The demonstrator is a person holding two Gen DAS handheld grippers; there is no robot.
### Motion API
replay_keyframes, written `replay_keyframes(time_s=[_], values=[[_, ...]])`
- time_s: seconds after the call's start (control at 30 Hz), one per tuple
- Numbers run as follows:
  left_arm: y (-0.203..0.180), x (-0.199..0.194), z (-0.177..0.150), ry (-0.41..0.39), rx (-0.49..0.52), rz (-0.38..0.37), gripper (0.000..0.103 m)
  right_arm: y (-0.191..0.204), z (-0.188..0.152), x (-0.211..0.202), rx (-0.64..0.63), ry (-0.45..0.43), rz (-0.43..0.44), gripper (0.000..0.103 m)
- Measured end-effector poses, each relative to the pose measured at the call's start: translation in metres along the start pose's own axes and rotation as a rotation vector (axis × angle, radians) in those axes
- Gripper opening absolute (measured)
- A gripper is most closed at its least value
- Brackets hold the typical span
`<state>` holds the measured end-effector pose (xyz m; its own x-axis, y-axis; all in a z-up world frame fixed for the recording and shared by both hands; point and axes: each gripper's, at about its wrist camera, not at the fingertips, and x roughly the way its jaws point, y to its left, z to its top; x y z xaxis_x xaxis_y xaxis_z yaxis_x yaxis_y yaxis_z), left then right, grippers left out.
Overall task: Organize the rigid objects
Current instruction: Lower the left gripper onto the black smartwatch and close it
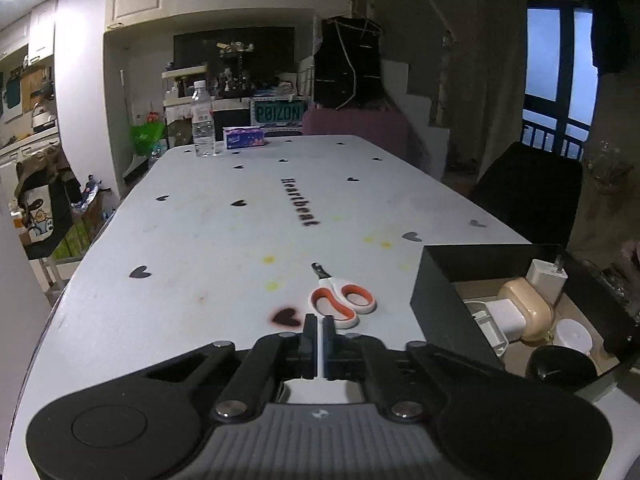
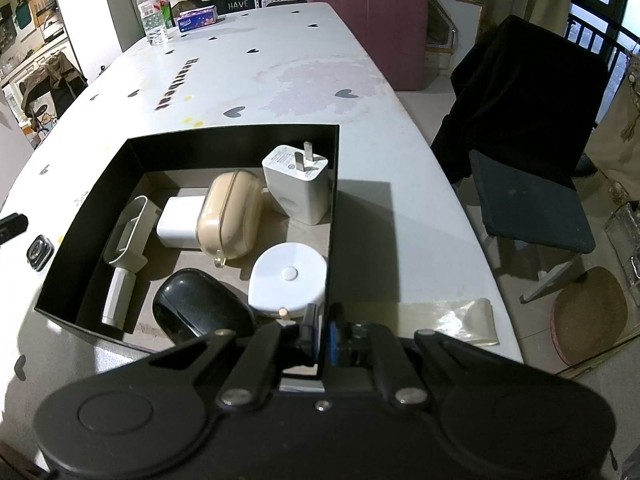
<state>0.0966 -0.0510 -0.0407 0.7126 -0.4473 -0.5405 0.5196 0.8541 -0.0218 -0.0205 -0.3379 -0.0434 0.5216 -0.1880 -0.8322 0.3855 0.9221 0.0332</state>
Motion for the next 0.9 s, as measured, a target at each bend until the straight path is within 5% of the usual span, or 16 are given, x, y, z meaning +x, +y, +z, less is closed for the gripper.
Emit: replay_keyframes(time_s=[0.1,0.17,0.27,0.5,0.7,0.9], values=[[0.011,0.009,-0.003,0.039,-0.021,0.020,0.031,0.000,0.000,0.000,0.000,0.000,0.000,0.006],[0.019,0.013,-0.004,0.061,-0.011,0.022,0.061,0.000,0.000,0.000,0.000,0.000,0.001,0.006],[0.033,0.018,-0.006,0.089,-0.007,0.054,0.083,0.000,0.000,0.000,0.000,0.000,0.001,0.006],[0.028,0.035,-0.019,0.173,0.056,0.051,0.083,0.000,0.000,0.000,0.000,0.000,0.001,0.006],[0.029,0.052,-0.023,0.160,0.119,0.061,0.083,0.000,0.000,0.000,0.000,0.000,0.002,0.006],[0.039,0.052,-0.023,0.182,0.061,-0.059,0.079,0.001,0.000,0.000,0.001,0.000,0.002,0.006]])
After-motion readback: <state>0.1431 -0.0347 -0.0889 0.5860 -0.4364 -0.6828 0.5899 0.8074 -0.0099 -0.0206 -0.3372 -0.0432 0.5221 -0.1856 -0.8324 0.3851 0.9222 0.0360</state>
